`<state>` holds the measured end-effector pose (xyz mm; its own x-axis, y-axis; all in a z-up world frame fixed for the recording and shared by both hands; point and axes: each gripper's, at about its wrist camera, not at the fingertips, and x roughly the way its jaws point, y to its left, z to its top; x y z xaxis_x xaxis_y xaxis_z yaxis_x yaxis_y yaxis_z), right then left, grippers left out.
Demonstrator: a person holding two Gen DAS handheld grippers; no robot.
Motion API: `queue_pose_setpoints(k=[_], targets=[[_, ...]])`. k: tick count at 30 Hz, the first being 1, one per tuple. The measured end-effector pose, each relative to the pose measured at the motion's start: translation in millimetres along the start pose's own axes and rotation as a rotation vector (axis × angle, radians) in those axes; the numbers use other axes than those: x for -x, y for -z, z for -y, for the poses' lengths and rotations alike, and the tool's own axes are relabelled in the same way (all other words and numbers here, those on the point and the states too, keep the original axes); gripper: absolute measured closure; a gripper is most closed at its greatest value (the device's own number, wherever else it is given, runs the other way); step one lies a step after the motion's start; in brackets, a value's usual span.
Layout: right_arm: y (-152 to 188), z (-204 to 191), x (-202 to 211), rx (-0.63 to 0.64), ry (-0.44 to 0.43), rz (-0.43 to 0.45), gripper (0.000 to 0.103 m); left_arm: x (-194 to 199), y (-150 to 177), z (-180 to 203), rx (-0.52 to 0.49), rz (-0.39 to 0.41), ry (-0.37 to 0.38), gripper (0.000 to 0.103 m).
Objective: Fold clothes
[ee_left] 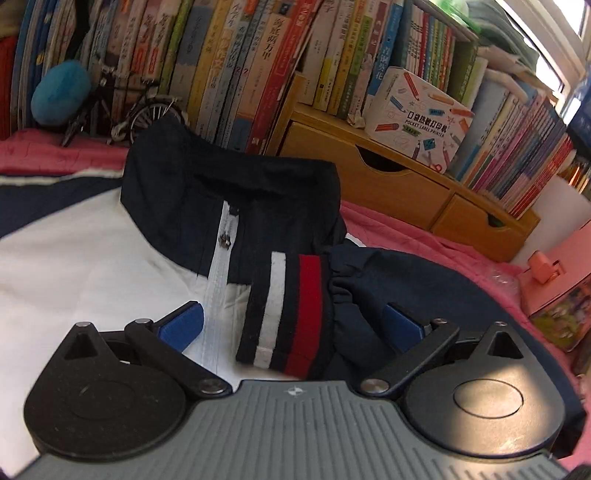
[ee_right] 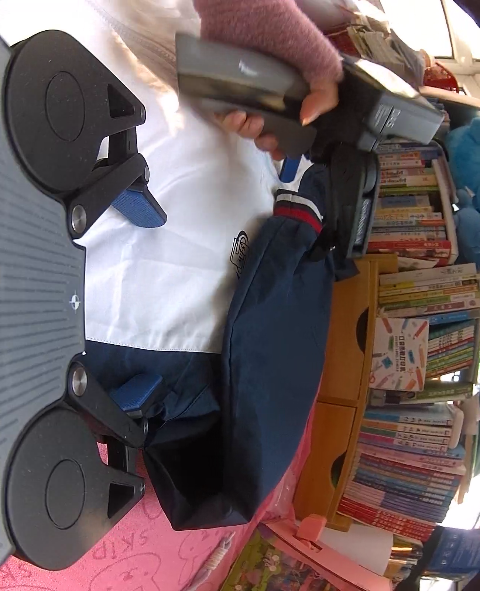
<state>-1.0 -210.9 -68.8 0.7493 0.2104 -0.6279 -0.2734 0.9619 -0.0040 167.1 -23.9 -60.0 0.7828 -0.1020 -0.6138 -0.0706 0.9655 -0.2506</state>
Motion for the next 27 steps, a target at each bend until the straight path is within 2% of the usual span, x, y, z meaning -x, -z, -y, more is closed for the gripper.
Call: queue_pose_setpoints(k=[1,2,3,4,5,6,12,16,18,21,23,27], targets=[[0.1,0.3,0.0,-0.003,0.0,-0.001,0.016,-2.6,1.3,6.6,-0.039,0.011,-0.021,0.014],[0.2,0.6,0.1,-0.005,0.0,-0.002,0.016,-3.6,2.0,12.3,-0.065,0.019,-0.034,0.051],[0.2,0.6,0.2,-0.006,0.001,-0.003,0.015,-2.8,2.0,16.7,-0.078,0.024,-0.036,0.051],[0.2,0.3,0.2,-0.005,0.002,-0.003,0.015,0.3,2.0,19.7,-0.091,0.04,-0.027,0.056],[0.2,0.0,0.3,-0.004,0.004,-0.004,0.015,6.2,2.1,21.0,-0.105,0.067,-0.004,0.073],[0.3,-0.2,0.5,-0.004,0.005,-0.004,0.015,13.4,1.0,21.8,-0.118,0.095,0.011,0.078],[0.1,-1.7,1.1,-0.002,0.011,-0.003,0.013,81.1,-24.9,7.1,-0.18,0.3,0.02,0.081],[2.3,-2.9,12.4,0.004,0.043,0.062,0.013,117.3,-41.6,-22.7,-0.191,0.369,-0.03,0.08],[3.1,-4.0,22.9,0.038,0.088,0.135,0.013,121.7,-45.1,-41.0,-0.182,0.353,-0.068,0.079],[0.5,-5.3,26.0,0.139,0.234,0.196,0.009,119.1,-37.8,-73.6,-0.137,0.288,-0.116,0.078],[-3.4,-3.7,16.6,0.219,0.314,0.187,0.009,112.7,-28.6,-91.6,-0.088,0.232,-0.131,0.077],[-6.2,-3.4,-10.3,0.382,0.331,0.121,0.009,98.3,-5.8,-115.3,-0.034,0.142,-0.16,0.071]])
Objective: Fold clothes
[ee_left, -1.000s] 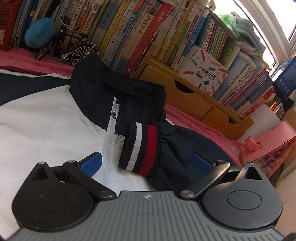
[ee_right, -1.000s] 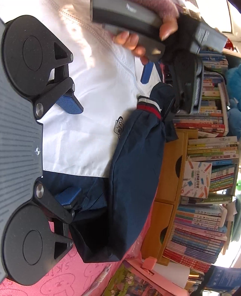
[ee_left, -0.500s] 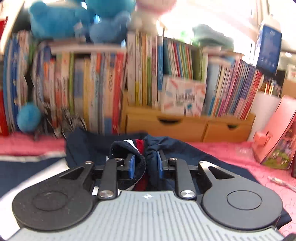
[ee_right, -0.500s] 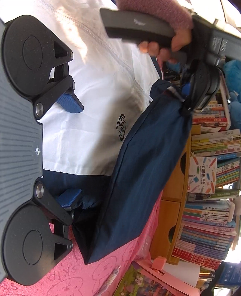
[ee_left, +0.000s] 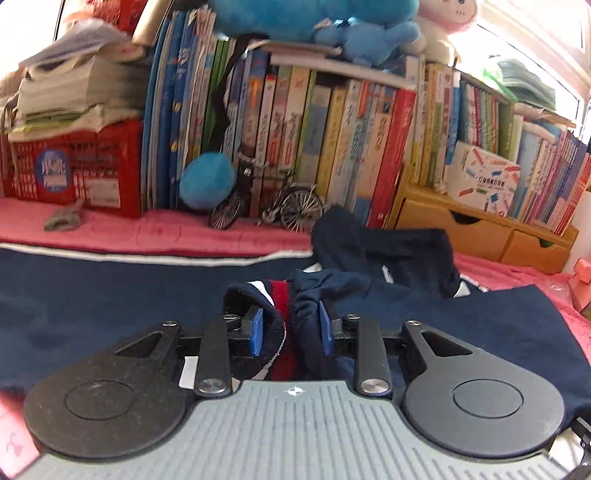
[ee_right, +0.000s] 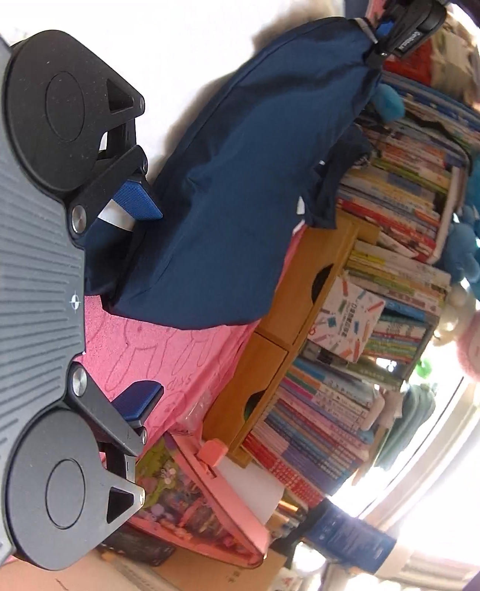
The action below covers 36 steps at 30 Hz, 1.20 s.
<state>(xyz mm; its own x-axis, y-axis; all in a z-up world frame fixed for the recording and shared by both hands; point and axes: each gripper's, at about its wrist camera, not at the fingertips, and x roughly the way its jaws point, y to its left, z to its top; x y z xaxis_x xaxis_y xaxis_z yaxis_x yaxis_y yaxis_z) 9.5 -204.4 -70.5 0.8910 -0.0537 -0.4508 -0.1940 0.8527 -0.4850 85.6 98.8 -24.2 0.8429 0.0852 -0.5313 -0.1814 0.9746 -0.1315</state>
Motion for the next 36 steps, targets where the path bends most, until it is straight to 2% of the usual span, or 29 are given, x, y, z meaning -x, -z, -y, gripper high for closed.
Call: queue_pose_setpoints(k=[2,5,8,10,14,17,18,21,22,25,31,36], targets=[[2.2,-1.3,-4.9,0.04,0.005,-0.003,0.009,-1.1,9.3,-4.8,-0.019,-0.007,-0.019,0.064],[5.2,9.2,-1.7,0.006,0.009,-0.01,0.009,-4.6,12.4,-9.7,-0.041,-0.014,-0.022,0.057],[8.8,20.0,11.8,-0.058,-0.093,0.009,0.008,-9.9,14.5,-14.2,-0.052,-0.027,-0.023,0.054],[6.8,13.6,14.5,-0.04,-0.13,0.013,0.008,-16.9,15.8,-12.7,-0.048,-0.05,-0.033,0.05],[2.4,-4.7,1.8,0.044,-0.004,0.032,0.008,-23.4,16.9,-8.3,-0.058,-0.072,-0.052,0.047],[2.9,13.2,-10.5,-0.051,0.109,-0.017,0.008,-25.3,16.6,-7.8,-0.073,-0.085,-0.06,0.041],[7.1,25.3,-13.4,-0.106,0.12,-0.036,0.007,-26.6,15.9,-8.2,-0.076,-0.091,-0.059,0.04],[21.8,58.3,-18.7,-0.254,0.111,-0.083,0.003,-28.8,14.7,-5.3,-0.105,-0.102,-0.05,0.034],[25.1,62.6,-21.0,-0.262,0.125,-0.099,0.003,-30.0,14.6,-4.4,-0.114,-0.108,-0.039,0.025],[30.9,69.9,-28.0,-0.268,0.12,-0.138,0.001,-31.5,14.6,-2.8,-0.133,-0.115,-0.034,0.023],[32.7,62.4,-29.0,-0.189,0.137,-0.137,0.001,-33.9,13.6,-3.8,-0.137,-0.12,-0.032,0.018],[32.2,61.3,-30.1,-0.178,0.133,-0.137,0.0,-25.5,4.3,-11.2,-0.149,-0.083,-0.006,0.018]])
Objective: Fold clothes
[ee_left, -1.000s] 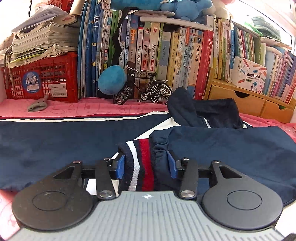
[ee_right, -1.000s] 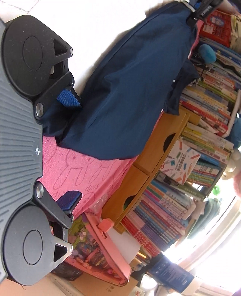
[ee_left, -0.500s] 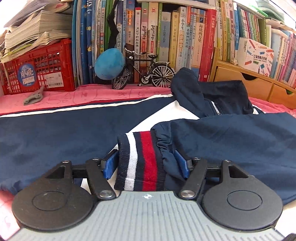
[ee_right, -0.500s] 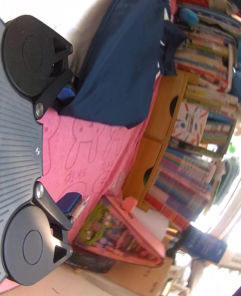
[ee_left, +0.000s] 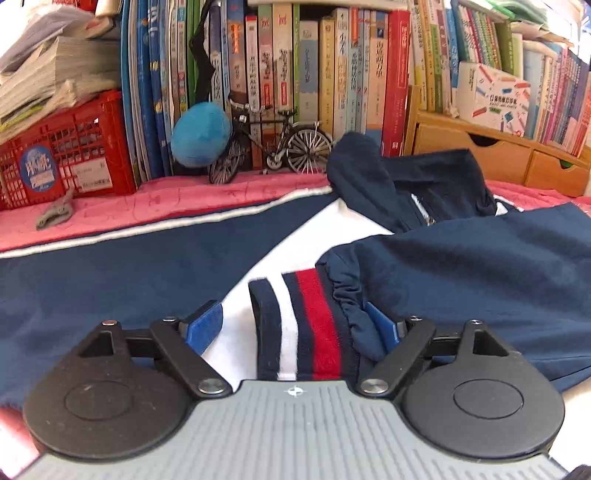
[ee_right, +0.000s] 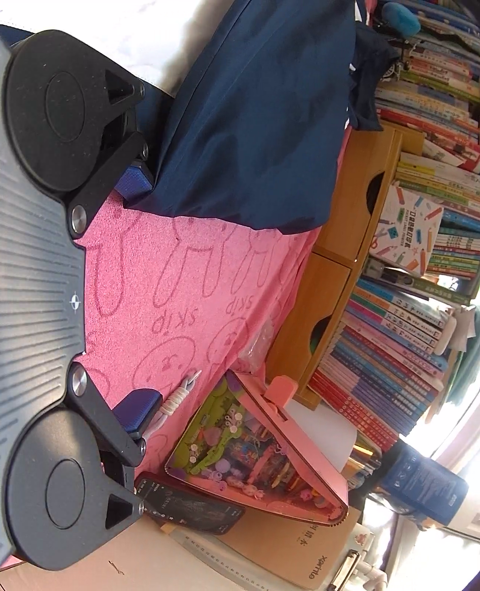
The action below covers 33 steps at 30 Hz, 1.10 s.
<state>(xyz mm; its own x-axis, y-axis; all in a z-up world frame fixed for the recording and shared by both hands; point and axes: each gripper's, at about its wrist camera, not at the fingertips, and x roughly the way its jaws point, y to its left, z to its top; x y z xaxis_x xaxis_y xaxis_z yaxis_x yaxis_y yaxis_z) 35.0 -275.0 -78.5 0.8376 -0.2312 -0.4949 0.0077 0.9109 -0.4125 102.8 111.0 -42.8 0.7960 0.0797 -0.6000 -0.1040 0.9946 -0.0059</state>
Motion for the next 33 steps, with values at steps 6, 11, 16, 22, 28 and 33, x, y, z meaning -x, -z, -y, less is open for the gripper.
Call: queue_pose_setpoints(k=[6,11,16,22,28,33], targets=[[1.0,-2.5,0.3,0.016,0.009,0.007,0.0,19.7,-19.4,-31.9,0.19,0.035,0.062,0.019],[1.8,-3.6,0.4,0.018,0.011,0.008,0.0,51.7,-21.4,4.3,0.096,0.13,0.111,0.02],[2.2,-3.9,0.3,0.018,0.01,0.008,0.0,47.9,-8.2,71.2,-0.107,0.116,0.144,0.02],[2.3,-2.9,-0.1,0.012,0.004,0.006,0.0,9.3,13.7,87.5,-0.153,0.005,0.052,0.02],[2.0,2.1,-0.3,-0.015,-0.019,-0.003,0.0,3.3,13.9,85.3,-0.164,-0.031,0.077,0.009],[3.7,25.8,-8.2,-0.14,-0.133,-0.05,0.0,1.0,14.0,84.7,-0.156,-0.041,0.089,0.009]])
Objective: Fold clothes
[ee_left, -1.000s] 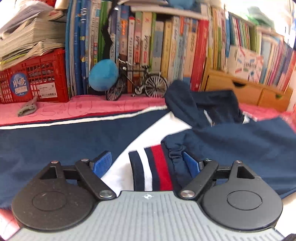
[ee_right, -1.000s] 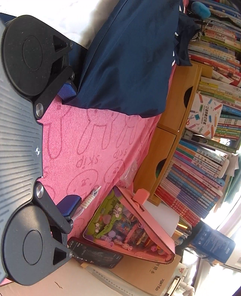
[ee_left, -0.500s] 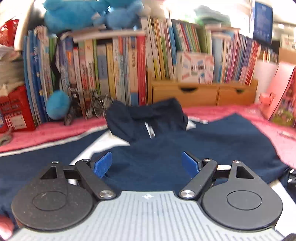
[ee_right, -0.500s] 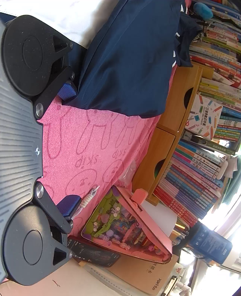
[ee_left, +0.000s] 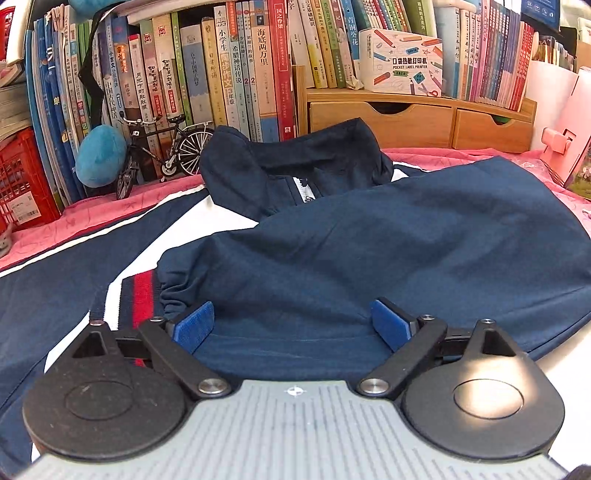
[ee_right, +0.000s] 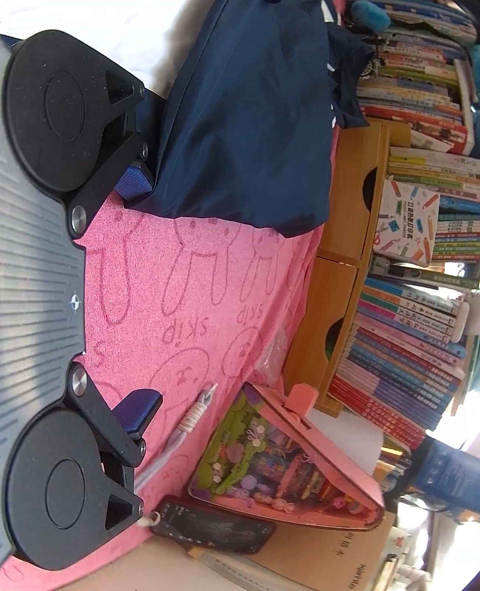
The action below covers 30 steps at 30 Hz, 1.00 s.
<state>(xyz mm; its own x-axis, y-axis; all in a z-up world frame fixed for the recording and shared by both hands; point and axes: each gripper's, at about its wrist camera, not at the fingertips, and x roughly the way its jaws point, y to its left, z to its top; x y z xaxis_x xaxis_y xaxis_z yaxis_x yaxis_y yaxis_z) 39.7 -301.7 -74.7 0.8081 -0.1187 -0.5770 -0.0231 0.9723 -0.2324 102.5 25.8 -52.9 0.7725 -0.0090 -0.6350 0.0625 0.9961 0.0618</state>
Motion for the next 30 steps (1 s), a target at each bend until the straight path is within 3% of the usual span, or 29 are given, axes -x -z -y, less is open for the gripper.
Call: queue_pose_setpoints(k=[5,9,14,18,22,26,28,30], targets=[[-0.3,17.5,-7.7,-0.102,-0.09,-0.051,0.0,-0.6,-0.5,-2.7,0.012,-0.005,0.015,0.009],[-0.9,17.3,6.6,-0.064,-0.12,-0.066,0.0,-0.9,-0.7,-3.6,0.015,-0.008,0.021,0.007],[12.7,14.4,44.5,0.041,0.0,-0.034,0.0,-2.2,-0.9,-4.1,0.012,-0.014,0.034,0.003],[17.0,20.2,63.1,-0.013,0.037,0.018,0.0,-3.1,-0.7,-2.8,0.002,-0.022,0.047,0.0],[-5.3,21.1,61.9,-0.115,-0.097,0.079,0.0,-3.4,-0.8,-2.7,0.002,-0.022,0.048,0.0],[-49.8,0.7,27.3,-0.169,-0.227,0.06,0.001,-3.7,-0.9,-2.4,0.0,-0.022,0.046,0.0],[-70.2,-11.6,4.7,-0.212,-0.371,0.017,0.012,-3.7,-0.9,-1.9,-0.001,-0.022,0.045,0.0],[-88.4,-24.2,-20.1,-0.258,-0.513,-0.042,0.043,-3.8,-1.0,-1.5,-0.001,-0.022,0.045,0.0]])
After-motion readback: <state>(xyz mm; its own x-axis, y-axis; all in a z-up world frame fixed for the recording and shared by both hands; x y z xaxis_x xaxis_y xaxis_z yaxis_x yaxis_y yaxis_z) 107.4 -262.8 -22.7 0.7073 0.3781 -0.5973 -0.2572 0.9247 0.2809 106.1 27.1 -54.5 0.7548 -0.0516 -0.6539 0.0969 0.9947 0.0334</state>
